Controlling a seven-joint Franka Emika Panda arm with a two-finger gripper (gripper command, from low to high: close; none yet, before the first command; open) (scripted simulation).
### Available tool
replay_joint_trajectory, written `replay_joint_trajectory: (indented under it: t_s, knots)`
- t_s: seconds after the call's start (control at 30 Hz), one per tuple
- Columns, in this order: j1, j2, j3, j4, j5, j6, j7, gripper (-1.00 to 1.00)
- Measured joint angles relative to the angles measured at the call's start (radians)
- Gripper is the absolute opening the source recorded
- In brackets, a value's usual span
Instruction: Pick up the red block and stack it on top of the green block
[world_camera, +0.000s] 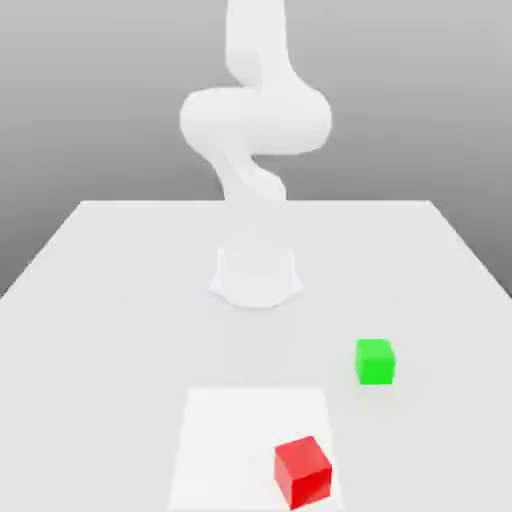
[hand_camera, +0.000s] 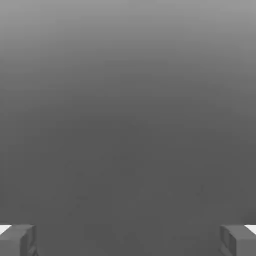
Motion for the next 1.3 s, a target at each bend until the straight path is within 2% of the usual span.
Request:
replay_joint_trajectory:
  t_s: [0.53,0.8,0.97,1.0,1.2,1.3]
  knots:
    - [0.084,0.586,-0.014,-0.114,0.029,0.229,-0.184,0.00]
    - [0.105,0.876,-0.004,-0.169,0.006,0.344,-0.246,0.00]
    - [0.104,1.057,0.000,-0.152,0.003,0.483,-0.253,0.00]
    - [0.104,1.081,0.001,-0.149,0.003,0.503,-0.254,-1.00]
    - [0.102,1.093,0.002,-0.147,0.002,0.512,-0.253,-1.00]
    - [0.105,1.026,-0.001,-0.157,0.001,0.456,-0.252,-1.00]
